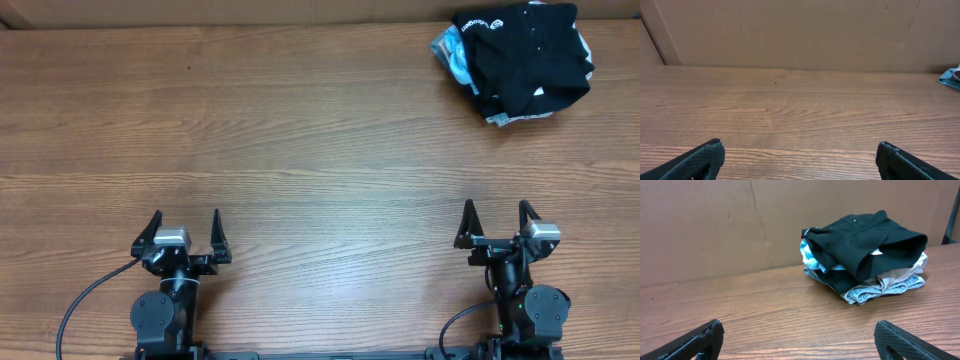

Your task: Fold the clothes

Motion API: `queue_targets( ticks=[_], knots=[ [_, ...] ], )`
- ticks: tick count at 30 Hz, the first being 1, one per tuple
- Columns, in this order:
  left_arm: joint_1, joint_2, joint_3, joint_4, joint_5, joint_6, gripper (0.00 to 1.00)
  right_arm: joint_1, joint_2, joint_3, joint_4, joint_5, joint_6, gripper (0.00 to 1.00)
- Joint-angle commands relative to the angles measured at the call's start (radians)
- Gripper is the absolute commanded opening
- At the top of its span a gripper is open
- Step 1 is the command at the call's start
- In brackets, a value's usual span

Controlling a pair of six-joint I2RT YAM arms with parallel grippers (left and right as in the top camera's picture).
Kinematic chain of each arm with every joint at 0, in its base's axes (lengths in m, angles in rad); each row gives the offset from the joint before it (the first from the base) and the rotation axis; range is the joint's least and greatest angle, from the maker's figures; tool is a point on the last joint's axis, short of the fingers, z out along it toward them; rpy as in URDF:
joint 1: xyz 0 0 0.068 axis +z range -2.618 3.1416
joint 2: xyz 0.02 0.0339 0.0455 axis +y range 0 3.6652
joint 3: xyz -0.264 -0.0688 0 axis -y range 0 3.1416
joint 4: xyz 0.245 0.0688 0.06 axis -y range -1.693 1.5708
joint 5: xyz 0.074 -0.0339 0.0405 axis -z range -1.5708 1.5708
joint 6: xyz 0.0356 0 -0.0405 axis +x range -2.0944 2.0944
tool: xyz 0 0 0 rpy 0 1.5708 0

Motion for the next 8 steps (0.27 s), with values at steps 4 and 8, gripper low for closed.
queue_targets(
  ticks=[4,8],
  knots=[
    [-0.006,-0.01,-0.004,-0.002,-0.01,0.02,1.0,0.006,-0.01,-0.011,0.005,-0.002,-0.007,1.0],
    [-0.006,-0.01,-0.004,-0.002,-0.011,0.02,1.0,0.006,-0.01,-0.011,0.005,-0.002,-0.007,1.0]
  ],
)
